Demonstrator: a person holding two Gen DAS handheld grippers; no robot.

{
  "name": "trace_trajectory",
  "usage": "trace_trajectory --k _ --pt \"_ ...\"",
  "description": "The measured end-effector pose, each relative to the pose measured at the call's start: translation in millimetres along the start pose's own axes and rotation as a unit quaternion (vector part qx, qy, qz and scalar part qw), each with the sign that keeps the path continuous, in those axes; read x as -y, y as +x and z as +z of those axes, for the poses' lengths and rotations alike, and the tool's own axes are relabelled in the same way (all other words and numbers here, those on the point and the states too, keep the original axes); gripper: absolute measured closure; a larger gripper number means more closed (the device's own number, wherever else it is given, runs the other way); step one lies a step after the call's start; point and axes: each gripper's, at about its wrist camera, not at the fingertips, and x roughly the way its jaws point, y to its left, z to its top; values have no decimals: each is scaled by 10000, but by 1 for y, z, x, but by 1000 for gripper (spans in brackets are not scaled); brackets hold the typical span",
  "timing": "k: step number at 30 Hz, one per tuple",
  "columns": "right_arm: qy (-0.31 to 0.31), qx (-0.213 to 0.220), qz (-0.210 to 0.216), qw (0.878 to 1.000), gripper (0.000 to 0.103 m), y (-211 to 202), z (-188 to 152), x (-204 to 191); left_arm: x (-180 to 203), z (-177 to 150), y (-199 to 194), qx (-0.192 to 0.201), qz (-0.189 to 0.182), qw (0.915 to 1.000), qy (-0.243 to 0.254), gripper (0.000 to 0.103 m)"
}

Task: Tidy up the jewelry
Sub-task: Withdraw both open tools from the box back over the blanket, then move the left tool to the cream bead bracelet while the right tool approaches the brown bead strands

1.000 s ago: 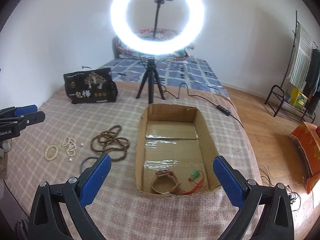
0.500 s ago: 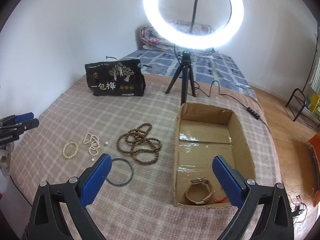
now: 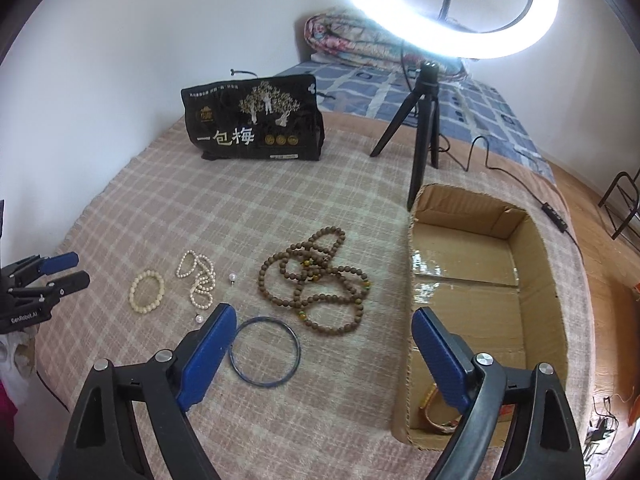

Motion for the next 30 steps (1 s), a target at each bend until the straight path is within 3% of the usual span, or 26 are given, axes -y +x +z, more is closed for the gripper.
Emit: trace_trajectory --k 12,21,30 --pt "-88 -627 274 9976 16 62 18 -17 -7 -7 32 -321 -157 9993 -85 46" --pt "-207 -1041 119 9943 16 109 26 -22 -11 -9 55 -499 -227 9983 -174 52" --pt "11 -1281 -3 9918 22 143 34 -10 -14 -7 73 -578 -266 9978 -195 56"
